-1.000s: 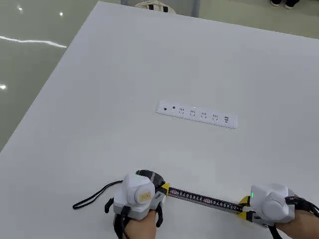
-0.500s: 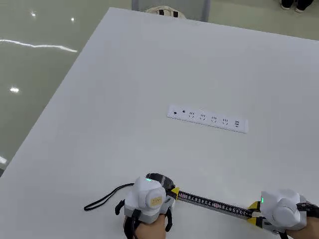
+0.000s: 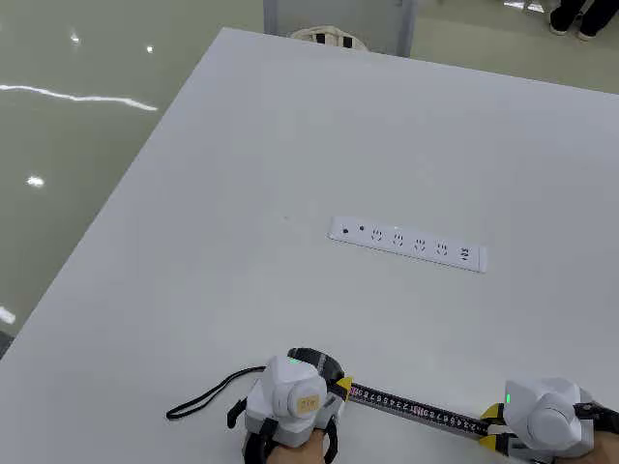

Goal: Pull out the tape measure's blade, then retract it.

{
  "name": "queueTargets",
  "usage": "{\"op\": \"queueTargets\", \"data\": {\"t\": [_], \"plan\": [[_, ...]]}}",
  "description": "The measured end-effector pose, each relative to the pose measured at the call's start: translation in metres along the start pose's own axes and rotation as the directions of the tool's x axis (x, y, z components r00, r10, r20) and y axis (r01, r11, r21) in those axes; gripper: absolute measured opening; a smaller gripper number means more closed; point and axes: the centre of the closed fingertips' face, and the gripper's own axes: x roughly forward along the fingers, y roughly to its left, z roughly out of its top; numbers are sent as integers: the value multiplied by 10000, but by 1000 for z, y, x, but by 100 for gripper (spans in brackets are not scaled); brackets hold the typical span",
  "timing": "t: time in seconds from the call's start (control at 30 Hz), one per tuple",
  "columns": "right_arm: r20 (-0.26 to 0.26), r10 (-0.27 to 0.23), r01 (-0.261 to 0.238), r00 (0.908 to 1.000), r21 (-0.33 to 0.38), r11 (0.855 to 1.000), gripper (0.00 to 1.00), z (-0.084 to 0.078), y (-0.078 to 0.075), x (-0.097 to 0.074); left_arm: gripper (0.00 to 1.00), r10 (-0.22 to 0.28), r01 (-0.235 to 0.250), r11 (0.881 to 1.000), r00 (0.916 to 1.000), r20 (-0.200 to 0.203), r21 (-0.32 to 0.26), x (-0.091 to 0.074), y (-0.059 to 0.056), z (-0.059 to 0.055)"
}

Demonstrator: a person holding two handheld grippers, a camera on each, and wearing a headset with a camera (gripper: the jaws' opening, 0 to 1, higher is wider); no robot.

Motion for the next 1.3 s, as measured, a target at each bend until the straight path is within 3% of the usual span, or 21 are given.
{"op": "queueTargets", "data": {"t": [1.3], "plan": [[41,606,-605,9982,-181,9980,14,32,4,11,63,-72,71,9999,10000,24,127,0,-1,0]]}}
